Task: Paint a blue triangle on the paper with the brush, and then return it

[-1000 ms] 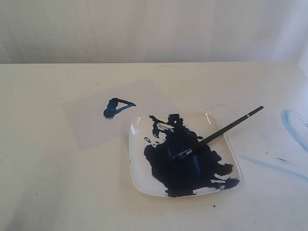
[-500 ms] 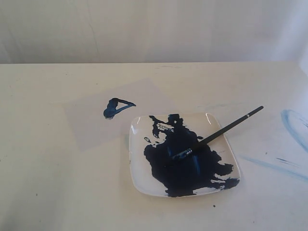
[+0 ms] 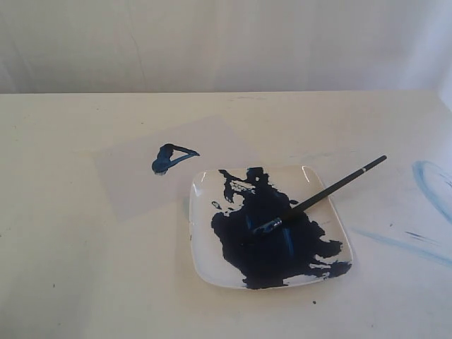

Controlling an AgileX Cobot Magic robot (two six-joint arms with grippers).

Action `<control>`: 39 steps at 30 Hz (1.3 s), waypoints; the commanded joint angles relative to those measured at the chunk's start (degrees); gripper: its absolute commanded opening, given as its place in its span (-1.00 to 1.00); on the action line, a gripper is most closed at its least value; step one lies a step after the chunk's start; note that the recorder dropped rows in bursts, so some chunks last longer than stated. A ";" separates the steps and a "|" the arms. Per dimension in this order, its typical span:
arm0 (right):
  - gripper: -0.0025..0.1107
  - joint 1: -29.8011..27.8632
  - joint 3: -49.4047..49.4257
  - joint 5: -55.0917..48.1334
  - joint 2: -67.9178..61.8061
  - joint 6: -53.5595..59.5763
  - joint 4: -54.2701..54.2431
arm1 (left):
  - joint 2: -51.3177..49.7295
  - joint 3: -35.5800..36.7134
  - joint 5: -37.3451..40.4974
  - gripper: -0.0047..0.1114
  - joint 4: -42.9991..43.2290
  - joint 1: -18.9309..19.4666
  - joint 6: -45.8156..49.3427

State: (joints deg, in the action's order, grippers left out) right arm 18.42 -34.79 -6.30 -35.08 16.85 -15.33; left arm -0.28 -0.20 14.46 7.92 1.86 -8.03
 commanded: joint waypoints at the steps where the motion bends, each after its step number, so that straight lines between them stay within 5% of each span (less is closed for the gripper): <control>1: -0.96 -0.19 0.15 -0.02 0.27 -0.09 0.22 | 0.28 0.20 0.20 -0.92 0.07 0.12 -2.57; 39: -0.96 0.30 1.78 -0.04 4.18 -0.09 0.19 | 0.28 0.20 -0.02 -0.92 0.07 0.12 -2.33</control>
State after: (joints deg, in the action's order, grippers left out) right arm 18.53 -34.19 -6.30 -33.73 16.85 -15.33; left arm -0.28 -0.20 14.46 7.92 1.86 -9.96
